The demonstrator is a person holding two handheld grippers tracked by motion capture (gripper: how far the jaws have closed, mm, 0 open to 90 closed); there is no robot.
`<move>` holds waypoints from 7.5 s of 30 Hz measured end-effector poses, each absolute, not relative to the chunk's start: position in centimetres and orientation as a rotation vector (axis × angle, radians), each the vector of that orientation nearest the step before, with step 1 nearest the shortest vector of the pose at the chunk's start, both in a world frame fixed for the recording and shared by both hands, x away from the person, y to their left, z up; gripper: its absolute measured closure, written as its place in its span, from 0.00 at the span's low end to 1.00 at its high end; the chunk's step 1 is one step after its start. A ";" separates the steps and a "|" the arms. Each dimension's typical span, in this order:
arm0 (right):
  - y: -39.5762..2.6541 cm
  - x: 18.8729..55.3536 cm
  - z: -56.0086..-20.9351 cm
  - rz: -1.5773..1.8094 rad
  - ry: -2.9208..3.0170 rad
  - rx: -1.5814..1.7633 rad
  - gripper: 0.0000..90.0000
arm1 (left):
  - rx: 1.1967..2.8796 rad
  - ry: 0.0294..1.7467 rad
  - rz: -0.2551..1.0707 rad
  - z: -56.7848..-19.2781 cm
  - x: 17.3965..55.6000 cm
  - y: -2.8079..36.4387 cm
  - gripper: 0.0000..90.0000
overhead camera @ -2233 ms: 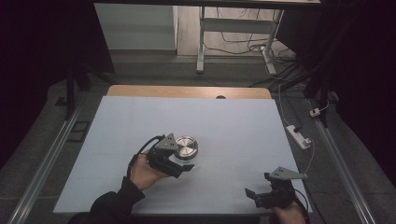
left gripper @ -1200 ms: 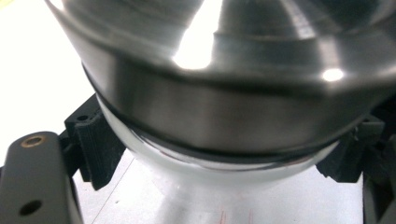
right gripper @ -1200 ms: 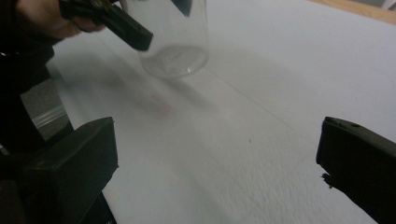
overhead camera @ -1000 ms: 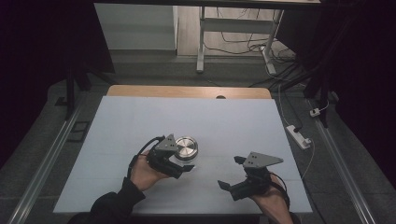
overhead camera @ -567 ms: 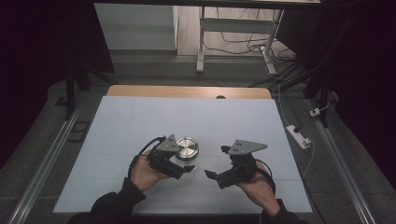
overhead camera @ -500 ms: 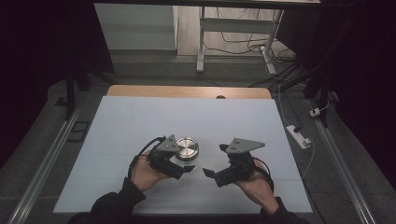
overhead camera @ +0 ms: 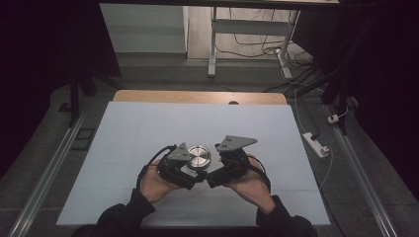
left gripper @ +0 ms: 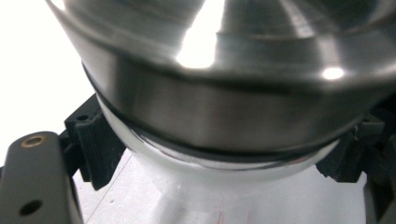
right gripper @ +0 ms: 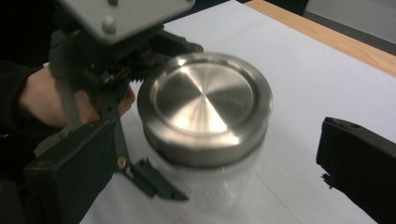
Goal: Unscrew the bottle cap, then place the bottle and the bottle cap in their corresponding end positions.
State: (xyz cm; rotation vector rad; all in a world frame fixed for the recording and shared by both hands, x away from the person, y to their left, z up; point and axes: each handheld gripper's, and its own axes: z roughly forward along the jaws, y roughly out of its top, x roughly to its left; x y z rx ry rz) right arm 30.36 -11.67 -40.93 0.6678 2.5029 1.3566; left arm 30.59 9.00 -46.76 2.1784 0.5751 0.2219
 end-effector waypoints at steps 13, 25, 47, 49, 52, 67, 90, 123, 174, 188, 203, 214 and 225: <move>-9.2 31.2 -41.4 1.343 2.487 0.672 0.10 | 2.182 0.587 0.223 -46.7 30.4 8.8 0.17; -10.4 32.3 -41.3 1.481 2.643 0.440 0.21 | 2.202 0.436 0.121 -46.5 30.5 9.1 0.17; -10.1 31.2 -39.7 1.358 2.530 0.511 0.06 | 2.167 0.531 0.216 -46.0 30.5 9.8 0.17; -9.6 30.9 -40.0 1.340 2.486 0.553 0.07 | 2.166 0.554 0.226 -45.9 30.4 9.8 0.17; -9.3 30.7 -40.3 1.353 2.449 0.573 0.12 | 2.172 0.560 0.224 -45.9 30.4 9.8 0.17; -11.3 31.9 -39.9 1.577 2.703 0.198 0.22 | 2.177 0.230 0.011 -45.7 30.0 9.8 0.17; -9.7 30.0 -39.6 1.375 2.466 0.509 0.12 | 2.196 0.500 0.225 -45.3 29.9 9.4 0.17; -12.2 31.3 -39.0 1.608 2.590 0.261 0.22 | 2.204 0.308 0.082 -45.9 30.4 10.3 0.17; -13.2 28.8 -40.3 1.568 2.555 0.323 0.22 | 2.135 0.570 0.231 -46.2 33.1 13.4 0.17; -13.1 28.1 -41.4 1.566 2.553 0.322 0.22 | 2.119 0.585 0.255 -45.6 34.0 13.4 0.17; -12.9 27.1 -43.1 1.555 2.569 0.324 0.22 | 2.116 0.582 0.266 -45.3 35.3 12.4 0.17; -12.6 26.7 -44.4 1.513 2.582 0.336 0.22 | 2.111 0.588 0.280 -45.5 36.9 11.6 0.17; -12.4 26.8 -46.1 1.486 2.590 0.373 0.22 | 2.109 0.612 0.292 -46.8 38.8 10.9 0.17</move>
